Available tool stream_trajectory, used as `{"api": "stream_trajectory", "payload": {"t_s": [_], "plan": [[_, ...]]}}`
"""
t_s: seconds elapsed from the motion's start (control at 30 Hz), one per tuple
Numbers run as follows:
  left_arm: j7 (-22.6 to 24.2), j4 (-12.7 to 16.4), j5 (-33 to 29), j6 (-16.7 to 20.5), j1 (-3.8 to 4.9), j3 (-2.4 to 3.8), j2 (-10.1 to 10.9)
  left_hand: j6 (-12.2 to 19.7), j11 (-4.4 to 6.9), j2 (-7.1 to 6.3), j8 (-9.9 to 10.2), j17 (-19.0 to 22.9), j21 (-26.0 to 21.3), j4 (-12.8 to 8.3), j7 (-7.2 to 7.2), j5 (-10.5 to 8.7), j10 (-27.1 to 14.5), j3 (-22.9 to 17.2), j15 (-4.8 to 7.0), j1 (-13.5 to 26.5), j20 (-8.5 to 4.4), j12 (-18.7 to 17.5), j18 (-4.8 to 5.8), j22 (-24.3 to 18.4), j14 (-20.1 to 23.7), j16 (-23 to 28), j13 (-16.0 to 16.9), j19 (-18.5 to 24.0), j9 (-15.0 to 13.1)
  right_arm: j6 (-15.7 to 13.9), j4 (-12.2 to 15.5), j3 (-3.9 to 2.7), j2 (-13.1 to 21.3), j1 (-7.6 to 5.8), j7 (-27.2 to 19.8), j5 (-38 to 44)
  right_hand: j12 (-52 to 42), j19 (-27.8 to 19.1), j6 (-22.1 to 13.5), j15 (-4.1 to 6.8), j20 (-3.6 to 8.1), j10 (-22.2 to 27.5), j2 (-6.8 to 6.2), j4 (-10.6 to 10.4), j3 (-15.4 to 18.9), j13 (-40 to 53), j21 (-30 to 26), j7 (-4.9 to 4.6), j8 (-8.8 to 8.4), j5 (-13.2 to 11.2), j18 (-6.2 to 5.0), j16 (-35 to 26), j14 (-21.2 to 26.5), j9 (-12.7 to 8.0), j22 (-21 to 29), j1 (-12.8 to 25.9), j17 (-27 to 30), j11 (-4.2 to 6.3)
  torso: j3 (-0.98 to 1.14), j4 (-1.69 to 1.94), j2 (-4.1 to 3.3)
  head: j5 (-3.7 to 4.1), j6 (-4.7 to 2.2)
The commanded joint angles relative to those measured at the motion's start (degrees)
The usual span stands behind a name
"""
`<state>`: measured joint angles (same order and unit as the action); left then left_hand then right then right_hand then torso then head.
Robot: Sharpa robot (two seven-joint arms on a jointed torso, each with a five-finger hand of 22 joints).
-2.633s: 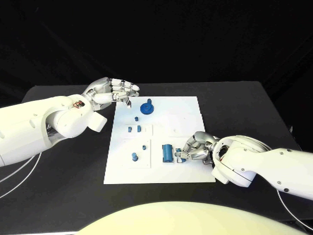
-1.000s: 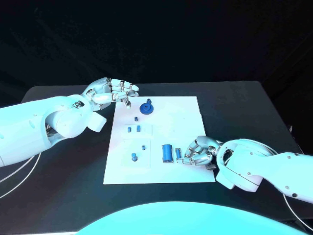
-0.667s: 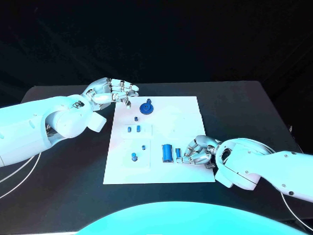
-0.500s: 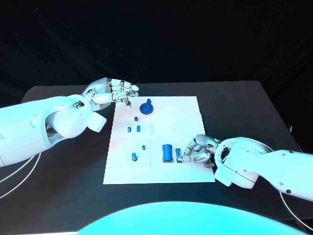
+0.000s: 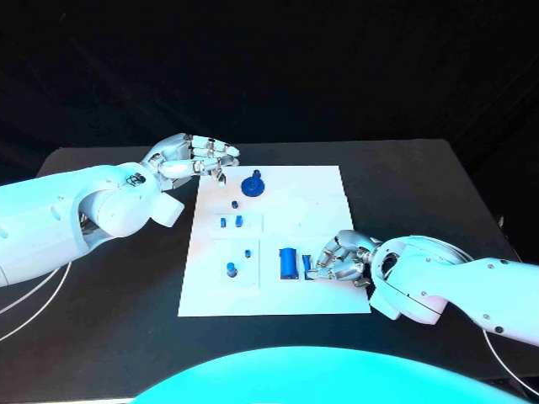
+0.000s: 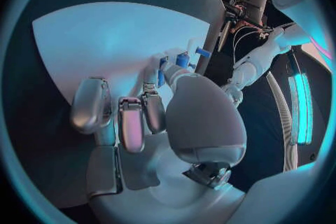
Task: Assemble the parts on the task board
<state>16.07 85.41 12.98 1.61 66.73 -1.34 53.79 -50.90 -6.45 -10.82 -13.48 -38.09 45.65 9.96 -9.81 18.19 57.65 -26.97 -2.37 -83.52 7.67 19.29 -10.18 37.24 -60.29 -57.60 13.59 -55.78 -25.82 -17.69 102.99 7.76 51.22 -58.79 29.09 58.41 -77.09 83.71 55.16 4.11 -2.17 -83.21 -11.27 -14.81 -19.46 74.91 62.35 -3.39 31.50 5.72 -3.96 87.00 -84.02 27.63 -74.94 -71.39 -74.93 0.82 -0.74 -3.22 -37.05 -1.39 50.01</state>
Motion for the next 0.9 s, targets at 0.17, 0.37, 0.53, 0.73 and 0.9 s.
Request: {"api": "stream_trajectory", "payload": {"t_s": [0.17,0.37,0.53,0.73,0.9], "plan": [[0.63,0.17,-0.05,-0.65,0.00,0.01,0.09,0.10,-0.23,0.39,0.26,0.07,-0.36,0.09,-0.46,0.36,-0.09,-0.26,-0.16,0.16,0.13,-0.15,-0.34,-0.08,0.42,0.23,-0.06,0.07,0.09,-3.80,1.05,-0.17,2.03,-0.55,-3.75,-0.97,1.04,0.22,-0.81,-0.37,-0.18,0.57,-0.80,-1.71,3.07,4.49,-2.67,-0.88,-0.90,5.34,-0.63,-0.37,-4.79,-0.37,-8.84,3.32,-9.80,-0.76,-0.21,-0.15,0.34,0.33,-0.17],[1.52,0.06,-0.79,0.10,-0.11,0.00,-0.37,0.12,-0.26,0.32,0.26,0.06,-0.45,0.39,-0.47,0.26,-0.07,-0.10,-0.22,0.59,0.18,-0.14,-0.32,-0.12,0.40,0.19,-0.04,0.07,0.09,-7.11,0.06,-0.37,3.02,-1.83,-15.01,-8.52,4.67,-1.96,-3.63,-1.25,-0.88,3.03,-0.35,-1.54,4.76,1.90,-11.31,-2.11,-3.14,7.41,-1.82,-2.88,-3.83,-1.19,-6.97,2.32,-6.35,-1.83,-0.71,-0.20,1.07,0.47,-0.62],[2.86,-0.36,-2.03,1.86,-0.68,-0.01,-1.21,0.57,-0.26,0.05,0.48,0.03,-0.74,0.93,-0.48,0.14,-0.04,0.18,-0.27,1.28,0.28,-0.11,-0.32,-0.29,0.39,0.11,-0.01,0.10,0.19,-11.15,-2.97,-0.52,2.41,-2.49,-24.70,-14.94,5.63,-2.77,-4.46,-1.65,-1.40,3.87,1.48,-0.31,3.39,1.13,-14.39,-2.68,-4.45,8.23,-2.26,-3.85,-3.57,-1.65,-6.24,-2.06,-5.27,-2.29,-1.21,-0.21,1.92,0.51,-1.69],[6.08,-2.91,-4.99,6.84,-1.78,-0.02,-3.67,1.10,-0.32,-0.45,0.70,0.08,-1.67,1.57,-0.48,-0.05,-0.09,0.49,-0.48,1.79,0.51,-0.06,-0.25,-0.77,1.57,0.37,0.05,0.72,0.28,-14.53,-12.01,-1.17,-0.29,-3.11,-38.37,-27.83,22.03,-9.42,-5.42,-2.25,-2.03,13.95,1.35,1.51,-0.33,-11.43,-38.59,-3.55,-6.16,8.07,-5.38,-16.43,1.05,-2.13,0.39,-6.08,8.74,-3.01,-1.89,0.07,3.46,0.65,-4.60],[8.04,-6.72,-8.03,10.56,-2.19,-0.01,-6.05,1.47,-0.64,-0.76,0.58,2.03,-5.91,2.47,-0.70,-0.19,-0.44,0.82,-1.26,1.55,1.36,0.00,-0.21,-3.03,6.58,3.99,0.16,3.68,0.20,-14.37,-19.95,-2.21,-3.40,-3.52,-46.55,-36.17,41.30,-14.35,-5.56,-2.95,-2.93,22.05,0.04,3.49,-5.92,-27.93,-51.89,-4.21,-7.60,7.43,-6.47,-41.38,9.69,-2.50,7.90,-8.03,30.14,-4.16,-2.25,0.02,4.74,0.38,-7.09]]}}
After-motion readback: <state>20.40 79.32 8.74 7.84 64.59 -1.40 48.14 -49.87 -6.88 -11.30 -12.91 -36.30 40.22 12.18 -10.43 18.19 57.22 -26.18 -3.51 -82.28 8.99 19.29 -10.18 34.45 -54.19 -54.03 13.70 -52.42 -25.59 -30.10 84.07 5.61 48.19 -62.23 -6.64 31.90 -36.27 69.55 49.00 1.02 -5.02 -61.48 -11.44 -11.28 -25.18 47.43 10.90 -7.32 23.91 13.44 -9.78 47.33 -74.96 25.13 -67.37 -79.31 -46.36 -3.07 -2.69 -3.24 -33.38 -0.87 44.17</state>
